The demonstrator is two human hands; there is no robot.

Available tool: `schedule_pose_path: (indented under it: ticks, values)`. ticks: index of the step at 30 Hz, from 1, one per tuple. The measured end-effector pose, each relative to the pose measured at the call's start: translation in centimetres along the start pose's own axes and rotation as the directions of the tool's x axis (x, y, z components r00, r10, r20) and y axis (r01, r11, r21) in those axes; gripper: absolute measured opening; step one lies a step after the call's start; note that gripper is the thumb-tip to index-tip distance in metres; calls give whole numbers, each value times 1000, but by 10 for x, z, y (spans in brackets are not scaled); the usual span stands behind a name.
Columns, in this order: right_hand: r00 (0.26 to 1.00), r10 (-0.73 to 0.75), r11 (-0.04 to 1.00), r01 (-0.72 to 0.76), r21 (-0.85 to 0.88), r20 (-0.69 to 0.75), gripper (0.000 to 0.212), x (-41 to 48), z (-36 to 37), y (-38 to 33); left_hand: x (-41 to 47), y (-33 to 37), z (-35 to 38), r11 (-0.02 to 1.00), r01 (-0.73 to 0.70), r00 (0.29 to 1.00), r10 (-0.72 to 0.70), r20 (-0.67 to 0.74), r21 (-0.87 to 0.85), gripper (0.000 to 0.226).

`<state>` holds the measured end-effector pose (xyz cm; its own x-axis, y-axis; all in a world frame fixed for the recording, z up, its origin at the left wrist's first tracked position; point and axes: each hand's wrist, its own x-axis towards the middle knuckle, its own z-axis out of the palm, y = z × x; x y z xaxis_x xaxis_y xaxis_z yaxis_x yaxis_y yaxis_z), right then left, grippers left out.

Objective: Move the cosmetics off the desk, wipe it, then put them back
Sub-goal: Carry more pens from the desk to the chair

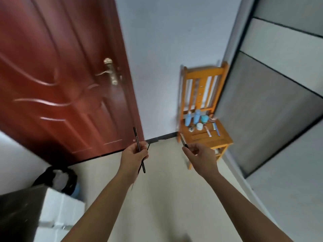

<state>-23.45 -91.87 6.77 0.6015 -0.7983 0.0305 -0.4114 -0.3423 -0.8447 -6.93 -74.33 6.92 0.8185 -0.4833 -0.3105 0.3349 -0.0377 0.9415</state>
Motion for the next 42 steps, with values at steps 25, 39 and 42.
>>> schedule_pose_path:
  ticks: [25, 39, 42]
  values:
    - [893, 437, 897, -442, -23, -105, 17, 380, -118, 199, 308, -39, 359, 928, 276, 951, -301, 69, 252, 16]
    - [773, 608, 791, -610, -48, 182, 20, 497, -35, 434, 430, -247, 443, 792, 562, 825, -512, -241, 240, 27]
    - [751, 620, 783, -612, -113, 226, 18, 508, -9, 488, 455, -306, 448, 754, 603, 795, -541, -274, 259, 27]
